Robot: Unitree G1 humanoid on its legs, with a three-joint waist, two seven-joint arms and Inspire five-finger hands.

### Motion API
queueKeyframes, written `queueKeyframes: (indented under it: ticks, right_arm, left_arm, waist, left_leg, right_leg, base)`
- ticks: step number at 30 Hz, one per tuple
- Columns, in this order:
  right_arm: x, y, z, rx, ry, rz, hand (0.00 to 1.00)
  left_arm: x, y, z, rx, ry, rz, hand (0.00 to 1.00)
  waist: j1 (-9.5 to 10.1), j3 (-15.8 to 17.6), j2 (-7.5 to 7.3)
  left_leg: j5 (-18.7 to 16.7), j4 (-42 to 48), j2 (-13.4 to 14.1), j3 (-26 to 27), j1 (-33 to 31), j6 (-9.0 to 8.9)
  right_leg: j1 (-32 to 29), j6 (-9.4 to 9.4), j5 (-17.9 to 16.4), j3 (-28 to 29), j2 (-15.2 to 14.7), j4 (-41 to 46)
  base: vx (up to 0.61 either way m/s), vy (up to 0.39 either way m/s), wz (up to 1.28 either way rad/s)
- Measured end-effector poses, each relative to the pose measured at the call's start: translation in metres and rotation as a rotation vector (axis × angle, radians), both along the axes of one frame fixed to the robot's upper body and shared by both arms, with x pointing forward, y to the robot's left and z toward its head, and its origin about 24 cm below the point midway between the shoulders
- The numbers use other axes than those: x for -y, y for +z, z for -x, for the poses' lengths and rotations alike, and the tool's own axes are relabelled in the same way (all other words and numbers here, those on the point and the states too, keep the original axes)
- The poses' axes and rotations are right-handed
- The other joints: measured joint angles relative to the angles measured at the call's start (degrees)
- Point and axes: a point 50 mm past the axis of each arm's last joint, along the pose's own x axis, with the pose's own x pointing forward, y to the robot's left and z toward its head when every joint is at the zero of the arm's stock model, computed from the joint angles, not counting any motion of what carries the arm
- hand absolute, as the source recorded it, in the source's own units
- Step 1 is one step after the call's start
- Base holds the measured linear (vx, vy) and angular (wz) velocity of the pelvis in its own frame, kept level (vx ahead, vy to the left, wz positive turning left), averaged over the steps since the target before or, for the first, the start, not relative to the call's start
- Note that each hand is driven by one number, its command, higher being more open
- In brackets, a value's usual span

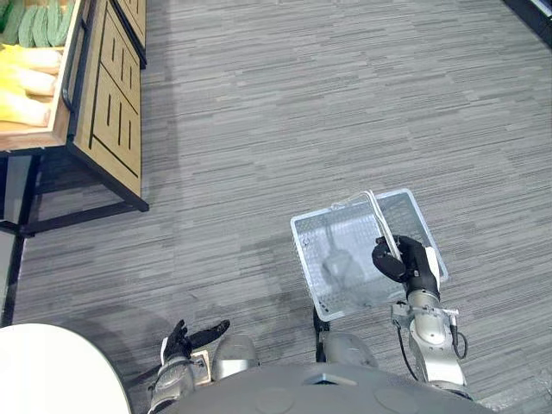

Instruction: Pick vegetable in the basket

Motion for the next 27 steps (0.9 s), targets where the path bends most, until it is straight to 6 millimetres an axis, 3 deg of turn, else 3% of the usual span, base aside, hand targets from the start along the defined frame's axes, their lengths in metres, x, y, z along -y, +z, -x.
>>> queueKeyframes:
  ticks: [5,7,14,16,18,27]
  right_arm:
    - [0.003,-0.017,0.016,-0.085,-0.045,-0.013,0.0]
    - [0.003,-0.019,0.019,-0.088,-0.07,-0.023,0.0]
    - [-0.004,-0.024,0.023,-0.1,-0.093,-0.051,0.0]
    - [-0.01,-0.029,0.024,-0.119,-0.092,-0.073,0.0]
    - [-0.012,-0.031,0.026,-0.128,-0.092,-0.078,0.0]
    - [-0.012,-0.03,0.022,-0.119,-0.084,-0.074,0.0]
  left_arm:
    - [0.015,0.007,-0.033,0.076,-0.123,0.003,1.0]
    - [0.018,0.008,-0.036,0.087,-0.142,0.003,1.0]
    - [0.019,0.003,-0.026,0.042,-0.145,-0.006,1.0]
    - [0.013,0.002,-0.021,0.018,-0.115,-0.01,1.0]
    - [0.007,0.001,-0.018,0.006,-0.102,-0.021,1.0]
    - [-0.006,-0.005,0.01,-0.096,-0.035,-0.042,1.0]
  waist:
    - [-1.09,-0.7,0.98]
    - [-1.15,-0.7,0.99]
    - [-0.74,-1.2,-0.45]
    - [-0.2,-1.7,-2.07]
    - [0.42,-2.2,-2.52]
    - [0.66,-2.4,-2.66]
  left_leg:
    - [3.7,-10.3,-0.3,0.1,3.0,-0.94]
    - [3.8,-11.1,-0.2,0.0,3.4,-0.92]
    - [2.4,-13.9,-0.1,-0.4,3.8,-0.97]
    - [2.3,-13.8,-0.8,-0.8,3.7,-0.87]
    - [2.1,-13.8,-1.1,-0.9,3.7,-0.67]
    - [2.1,-13.9,-1.6,-3.3,2.9,-0.28]
  right_leg:
    - [0.3,-0.61,1.2,-2.6,0.1,-2.2]
    - [0.3,-0.69,1.3,-2.8,0.2,-2.2]
    - [-0.2,0.0,2.3,-2.9,0.6,-2.7]
    - [-0.2,0.36,2.6,-3.1,0.1,-2.7]
    - [-0.1,0.57,2.4,-3.3,-0.3,-2.7]
    - [-0.1,0.7,2.7,-6.0,-1.2,-2.7]
  base:
    - [0.01,-0.014,0.21]
    - [-0.05,0.002,0.09]
    - [-0.11,0.032,0.06]
    - [-0.11,0.034,0.03]
    - [-0.06,0.034,0.01]
    - [0.03,0.031,0.12]
